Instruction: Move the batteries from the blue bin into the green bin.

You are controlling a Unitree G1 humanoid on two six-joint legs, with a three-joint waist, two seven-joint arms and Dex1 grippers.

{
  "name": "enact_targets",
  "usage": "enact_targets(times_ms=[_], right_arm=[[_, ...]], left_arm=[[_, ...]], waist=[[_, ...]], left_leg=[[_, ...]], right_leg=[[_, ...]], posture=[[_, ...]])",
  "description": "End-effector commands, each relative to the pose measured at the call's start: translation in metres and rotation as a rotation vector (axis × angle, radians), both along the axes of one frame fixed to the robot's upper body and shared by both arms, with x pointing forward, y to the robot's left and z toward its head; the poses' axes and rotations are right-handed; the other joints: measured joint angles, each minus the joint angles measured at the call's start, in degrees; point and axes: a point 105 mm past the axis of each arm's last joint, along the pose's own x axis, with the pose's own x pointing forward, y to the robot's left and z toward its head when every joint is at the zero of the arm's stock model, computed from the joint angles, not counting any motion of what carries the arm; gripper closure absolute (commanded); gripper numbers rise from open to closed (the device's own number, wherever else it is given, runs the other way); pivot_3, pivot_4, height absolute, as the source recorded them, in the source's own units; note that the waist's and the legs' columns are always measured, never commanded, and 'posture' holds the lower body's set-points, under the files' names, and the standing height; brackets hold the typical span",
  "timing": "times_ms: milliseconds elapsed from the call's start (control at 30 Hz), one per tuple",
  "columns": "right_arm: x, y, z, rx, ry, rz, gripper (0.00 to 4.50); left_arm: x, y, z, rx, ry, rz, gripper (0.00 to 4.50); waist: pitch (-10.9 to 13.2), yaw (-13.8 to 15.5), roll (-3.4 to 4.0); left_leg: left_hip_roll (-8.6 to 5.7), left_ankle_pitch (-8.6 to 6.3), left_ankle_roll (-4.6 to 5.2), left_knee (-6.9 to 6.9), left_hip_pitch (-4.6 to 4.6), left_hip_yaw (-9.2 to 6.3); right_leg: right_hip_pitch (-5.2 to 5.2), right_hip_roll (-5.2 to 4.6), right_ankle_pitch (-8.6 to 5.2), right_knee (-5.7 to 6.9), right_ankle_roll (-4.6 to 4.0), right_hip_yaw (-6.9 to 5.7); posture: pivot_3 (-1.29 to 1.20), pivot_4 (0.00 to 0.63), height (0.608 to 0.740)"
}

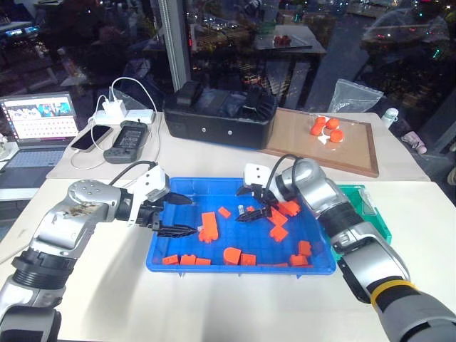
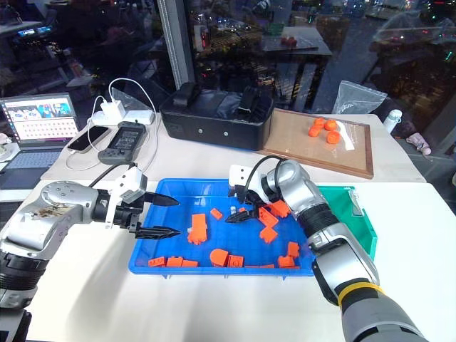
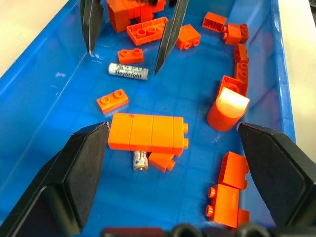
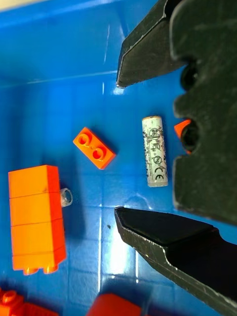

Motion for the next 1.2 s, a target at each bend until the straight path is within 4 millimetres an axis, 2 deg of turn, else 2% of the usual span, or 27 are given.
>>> enact_targets(times_ms=[33, 133, 167, 233, 300, 333, 400, 500, 533, 667, 700, 733, 800, 933, 1033, 1167, 1200], right_arm=[[0.003, 0.004, -0.002, -0.013, -0.029, 0.021, 0.04], [0.004, 0.003, -0.009, -0.015, -0.018, 0.018, 0.04], [0.004, 0.003, -0.009, -0.013, -0.017, 0.016, 0.54], [0.005, 0.002, -0.007, -0.003, -0.026, 0.016, 1.07], [0.006, 0.002, 0.0, 0.025, -0.044, 0.016, 1.8], [0.007, 0.003, 0.01, 0.054, -0.07, 0.024, 2.01], [0.008, 0.002, 0.036, 0.153, -0.101, 0.02, 2.01], [0.004, -0.027, 0.085, 0.247, -0.131, -0.026, 2.01], [0.001, -0.033, 0.092, 0.256, -0.133, -0.039, 2.01], [-0.012, -0.098, 0.122, 0.193, -0.192, -0.185, 2.01], [-0.014, -0.108, 0.125, 0.171, -0.202, -0.212, 2.01], [-0.018, -0.129, 0.124, 0.092, -0.216, -0.253, 2.01], [-0.026, -0.155, 0.122, -0.01, -0.217, -0.302, 2.01], [-0.046, -0.191, 0.11, -0.154, -0.155, -0.361, 2.01], [-0.059, -0.205, 0.091, -0.234, -0.094, -0.379, 2.01], [-0.056, -0.209, 0.073, -0.249, -0.082, -0.398, 2.01], [-0.053, -0.209, 0.068, -0.256, -0.096, -0.399, 1.51]], left_arm=[[-0.003, 0.002, 0.014, -0.01, -0.046, 0.007, 0.0], [-0.004, 0.003, 0.014, -0.009, -0.044, 0.013, 0.0], [-0.004, 0.003, 0.014, -0.009, -0.044, 0.014, 0.0], [-0.004, 0.003, 0.014, -0.01, -0.042, 0.015, 0.0], [-0.004, 0.002, 0.014, -0.012, -0.042, 0.01, 0.0], [-0.003, 0.001, 0.014, -0.015, -0.041, 0.006, 0.0], [-0.002, -0.003, 0.014, -0.016, -0.043, -0.008, 0.0], [-0.002, -0.011, 0.019, -0.047, -0.041, -0.045, 0.0], [-0.002, -0.012, 0.019, -0.052, -0.04, -0.05, 0.0], [0.002, -0.025, 0.03, -0.148, -0.031, -0.091, 0.0], [0.002, -0.028, 0.033, -0.168, -0.028, -0.105, 0.0], [0.003, -0.034, 0.042, -0.215, -0.031, -0.129, 0.0], [0.004, -0.041, 0.054, -0.271, -0.037, -0.159, 0.0], [0.006, -0.051, 0.071, -0.345, -0.047, -0.197, 0.0], [0.004, -0.055, 0.074, -0.355, -0.045, -0.228, 0.0], [0.002, -0.057, 0.074, -0.355, -0.04, -0.238, 0.0], [0.002, -0.057, 0.074, -0.354, -0.04, -0.24, 0.0]], waist=[[0.0, 0.0, 0.0], [0.0, -0.1, 0.0], [0.0, -0.1, 0.0], [0.0, -0.1, 0.0], [0.0, -0.1, 0.0], [0.0, 0.0, 0.0], [0.0, 0.0, 0.0], [0.0, 0.4, 0.03], [0.0, 0.5, 0.03], [0.0, 1.0, 0.01], [0.0, 1.2, 0.0], [0.0, 1.1, 0.0], [0.0, 1.2, 0.0], [0.0, 0.4, 0.07], [0.0, -0.1, 0.09], [0.0, -0.8, 0.14], [0.0, -0.8, 0.14]], left_leg=[[0.01, 0.0, 0.0, -0.01, 0.0, -0.01], [0.01, 0.0, 0.0, -0.02, 0.0, -0.01], [0.01, 0.0, 0.0, -0.02, 0.0, -0.01], [0.01, 0.0, 0.0, -0.02, 0.02, -0.02], [0.01, 0.0, 0.0, -0.01, 0.03, -0.02], [0.01, 0.0, 0.0, -0.01, 0.03, -0.02], [0.01, 0.0, -0.01, -0.01, 0.03, -0.01], [0.0, 0.0, -0.01, -0.02, -0.05, -0.05], [-0.01, 0.0, -0.01, 0.01, -0.12, -0.08], [-0.04, 0.0, -0.01, 0.01, -0.14, -0.08], [-0.04, 0.0, -0.01, 0.0, -0.14, -0.08], [-0.05, 0.0, -0.01, 0.02, -0.18, -0.1], [-0.05, 0.0, 0.0, 0.02, -0.19, -0.06], [-0.07, -0.02, 0.02, 0.02, -0.2, -0.07], [-0.07, -0.03, 0.05, -0.01, -0.16, -0.11], [-0.05, -0.05, 0.09, -0.01, -0.02, -0.19], [-0.06, -0.05, 0.09, 0.01, 0.01, -0.2]], right_leg=[[0.0, 0.01, 0.0, 0.0, 0.0, 0.0], [-0.01, 0.02, 0.0, 0.0, 0.0, 0.0], [-0.01, 0.01, 0.0, 0.0, 0.0, 0.0], [0.01, 0.02, 0.0, 0.0, 0.0, 0.0], [0.02, 0.02, 0.0, 0.02, 0.0, 0.0], [0.02, 0.02, 0.0, 0.02, 0.0, 0.0], [0.01, 0.01, 0.0, 0.03, 0.0, 0.0], [-0.02, -0.01, 0.0, 0.02, 0.01, -0.01], [-0.04, -0.03, 0.0, 0.01, 0.01, -0.06], [0.03, -0.08, -0.01, -0.12, 0.02, -0.14], [0.02, -0.08, -0.01, -0.14, 0.02, -0.14], [0.01, -0.08, -0.01, -0.15, 0.02, -0.16], [-0.01, -0.08, -0.01, -0.18, 0.02, -0.13], [-0.02, -0.04, -0.02, -0.24, 0.03, -0.04], [0.0, 0.0, -0.03, -0.24, 0.05, -0.01], [0.04, 0.05, -0.02, -0.18, 0.05, 0.13], [0.05, 0.05, -0.02, -0.17, 0.06, 0.16]], posture=[[0.0, 0.15, 0.74], [0.0, 0.15, 0.74], [0.0, 0.15, 0.74], [0.0, 0.15, 0.74], [0.0, 0.15, 0.74], [0.0, 0.15, 0.74], [0.0, 0.15, 0.74], [0.0, 0.15, 0.74], [0.0, 0.15, 0.74], [0.0, 0.15, 0.74], [0.0, 0.15, 0.74], [0.0, 0.15, 0.74], [0.0, 0.15, 0.74], [0.0, 0.15, 0.74], [0.0, 0.15, 0.74], [0.0, 0.15, 0.74], [0.0, 0.15, 0.74]])
